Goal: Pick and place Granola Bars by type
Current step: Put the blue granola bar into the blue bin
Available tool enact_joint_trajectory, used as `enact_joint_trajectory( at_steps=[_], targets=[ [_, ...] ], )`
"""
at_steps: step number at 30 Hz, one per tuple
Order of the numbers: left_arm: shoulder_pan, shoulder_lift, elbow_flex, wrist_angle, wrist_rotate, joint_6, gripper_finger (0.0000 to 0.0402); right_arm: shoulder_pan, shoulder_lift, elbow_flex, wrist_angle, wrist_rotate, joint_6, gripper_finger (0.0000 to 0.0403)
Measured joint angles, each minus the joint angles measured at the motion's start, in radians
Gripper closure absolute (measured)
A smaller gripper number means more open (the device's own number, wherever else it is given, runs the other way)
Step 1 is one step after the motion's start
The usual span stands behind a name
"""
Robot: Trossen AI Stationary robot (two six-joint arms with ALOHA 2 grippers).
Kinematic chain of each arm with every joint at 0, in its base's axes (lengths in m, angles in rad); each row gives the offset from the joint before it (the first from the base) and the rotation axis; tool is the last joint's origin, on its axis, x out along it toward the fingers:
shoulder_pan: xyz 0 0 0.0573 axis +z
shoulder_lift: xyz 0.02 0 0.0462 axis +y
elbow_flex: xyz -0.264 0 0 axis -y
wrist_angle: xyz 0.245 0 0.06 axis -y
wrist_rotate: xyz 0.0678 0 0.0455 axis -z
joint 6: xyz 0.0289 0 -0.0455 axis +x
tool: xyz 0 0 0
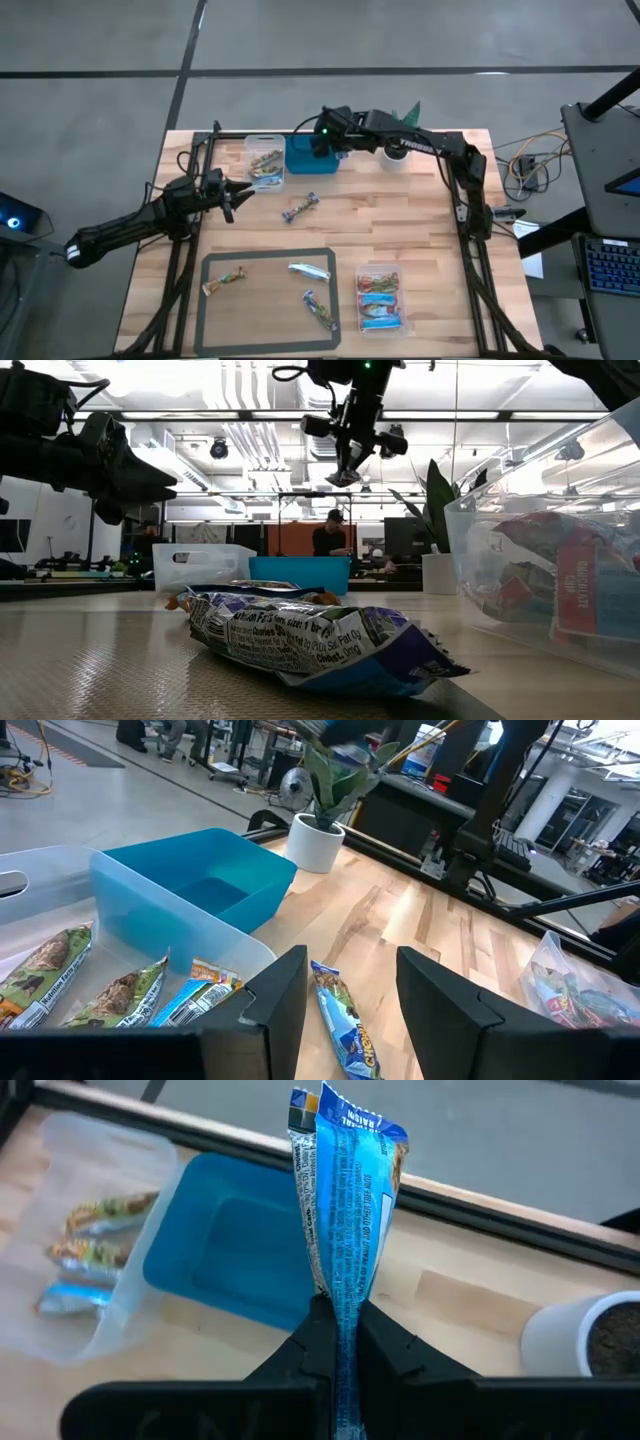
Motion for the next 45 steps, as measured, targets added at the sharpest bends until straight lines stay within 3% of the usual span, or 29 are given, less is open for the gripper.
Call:
enact_joint_trajectory(
  at_steps=[12,30,36,45],
  targets=[
    [0.000,0.000,0.000,0.000,0.000,0.000,0.0264,-0.064,0.037,-0.091,0.236,-0.027,0.035,0.0392],
    [0.000,0.006,0.000,0.000,0.000,0.000,0.0264,-0.087,0.380,0.187,0.117,-0.032,0.062,0.0392],
    [0.000,0.006,0.000,0.000,0.000,0.000,0.0264,-0.087,0.435,0.254,-0.003,-0.029,0.117,0.0392],
    [0.000,0.006,0.000,0.000,0.000,0.000,0.0264,-0.087,0.456,0.240,-0.013,-0.038,0.140,0.0392]
  ],
)
